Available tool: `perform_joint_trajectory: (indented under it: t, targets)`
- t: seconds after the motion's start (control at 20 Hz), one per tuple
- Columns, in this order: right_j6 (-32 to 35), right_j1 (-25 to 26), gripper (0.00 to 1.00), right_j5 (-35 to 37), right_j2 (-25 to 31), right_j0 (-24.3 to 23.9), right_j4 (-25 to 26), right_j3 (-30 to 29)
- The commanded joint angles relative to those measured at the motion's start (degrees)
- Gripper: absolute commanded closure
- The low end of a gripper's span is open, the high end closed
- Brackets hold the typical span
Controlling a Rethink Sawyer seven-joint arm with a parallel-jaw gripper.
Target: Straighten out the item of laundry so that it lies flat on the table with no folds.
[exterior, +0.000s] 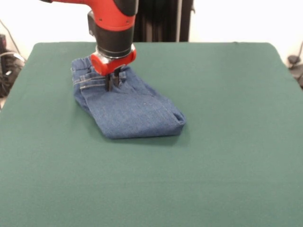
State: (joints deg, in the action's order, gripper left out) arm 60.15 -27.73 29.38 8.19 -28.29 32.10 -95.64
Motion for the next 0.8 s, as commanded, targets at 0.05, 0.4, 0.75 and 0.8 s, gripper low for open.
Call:
perform_joint_trajectory:
  t: [0.05, 0.4, 0.75, 0.8]
  targets:
    - [-0.1, 8.9, 1.00, 0.8, -1.1, -0.6, 7.3, -3.4]
    - [0.0, 7.1, 1.00, 0.5, -0.4, 0.0, 6.9, -4.4]
    - [0.5, 5.7, 1.00, 3.1, 0.4, 1.9, 5.1, -3.6]
    - [0.4, 5.4, 1.00, 3.3, 0.7, 2.1, 4.8, -3.6]
